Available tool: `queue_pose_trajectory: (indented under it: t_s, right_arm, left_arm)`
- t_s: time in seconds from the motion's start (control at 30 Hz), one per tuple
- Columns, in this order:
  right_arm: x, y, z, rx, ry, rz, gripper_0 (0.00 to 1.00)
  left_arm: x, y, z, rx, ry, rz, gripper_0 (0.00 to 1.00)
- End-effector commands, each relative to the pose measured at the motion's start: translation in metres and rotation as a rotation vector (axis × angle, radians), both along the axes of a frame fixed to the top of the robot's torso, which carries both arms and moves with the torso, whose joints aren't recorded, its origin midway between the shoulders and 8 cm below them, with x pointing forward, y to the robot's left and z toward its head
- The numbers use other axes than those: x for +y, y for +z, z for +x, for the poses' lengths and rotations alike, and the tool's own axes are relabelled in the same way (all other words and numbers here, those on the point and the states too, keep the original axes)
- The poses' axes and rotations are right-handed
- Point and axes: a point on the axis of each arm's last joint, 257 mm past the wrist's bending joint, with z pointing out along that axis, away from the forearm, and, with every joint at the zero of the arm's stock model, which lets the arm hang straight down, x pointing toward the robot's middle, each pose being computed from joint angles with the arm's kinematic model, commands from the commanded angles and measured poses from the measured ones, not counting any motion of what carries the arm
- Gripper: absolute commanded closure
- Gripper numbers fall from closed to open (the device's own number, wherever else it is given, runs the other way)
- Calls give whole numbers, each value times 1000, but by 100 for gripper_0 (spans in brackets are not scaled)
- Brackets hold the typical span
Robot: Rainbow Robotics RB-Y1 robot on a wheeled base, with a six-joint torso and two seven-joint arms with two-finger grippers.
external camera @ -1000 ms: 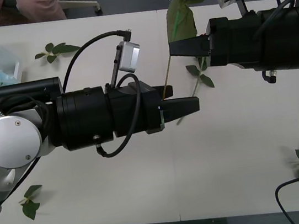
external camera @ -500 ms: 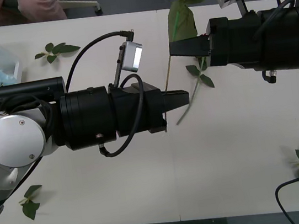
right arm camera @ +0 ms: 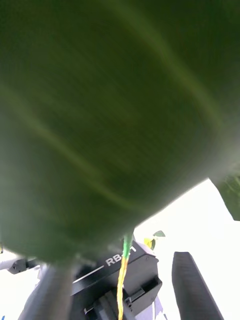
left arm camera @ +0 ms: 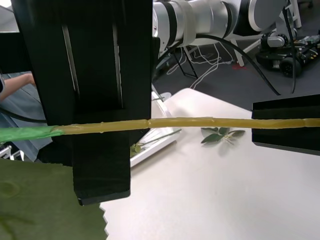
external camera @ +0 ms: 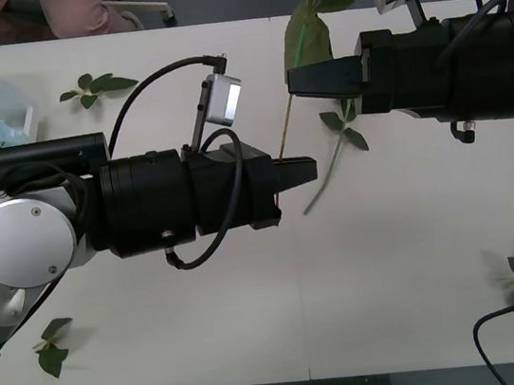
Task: Put the red flowers into the right box and the blue flowers into the left box
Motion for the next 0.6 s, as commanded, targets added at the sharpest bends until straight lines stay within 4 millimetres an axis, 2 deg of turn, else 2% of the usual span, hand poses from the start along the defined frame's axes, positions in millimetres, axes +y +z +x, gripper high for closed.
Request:
queue_pose_trajectory:
  t_s: [0.03, 0.17, 0.23, 0.27, 0.3, 0.37, 0.4, 0.43, 0.5, 0.57, 0.6]
  right_arm:
    - [4, 18, -2, -49, 9, 24, 0]
    - [4, 18, -2, -49, 9, 24, 0]
    - [4, 18, -2, -49, 9, 24, 0]
    - [4, 18, -2, -49, 9, 24, 0]
    - [4, 18, -2, -49, 9, 24, 0]
    - [4, 18, -2, -49, 9, 24, 0]
    - [4, 18, -2, -49, 9, 24, 0]
    - [4, 18, -2, -49, 9, 24, 0]
    - [2, 12, -3, -35, 4, 25, 0]
    - [-2, 14, -2, -52, -10, 11, 0]
    - [-5, 12, 0, -65, -27, -13, 0]
  left_arm:
    - [20, 16, 16, -36, 44, 9, 100]
    - [62, 20, 33, -25, 104, 46, 100]
    - [98, 21, 42, -8, 148, 79, 100]
    - [108, 21, 43, -5, 160, 91, 100]
    - [132, 19, 46, 7, 189, 122, 100]
    - [158, 18, 48, 18, 222, 152, 100]
    - [184, 16, 48, 31, 255, 184, 100]
    - [195, 16, 48, 37, 270, 196, 100]
    - [246, 13, 45, 67, 343, 246, 100]
    - [278, 12, 41, 99, 389, 259, 100]
    - [304, 9, 38, 135, 424, 267, 100]
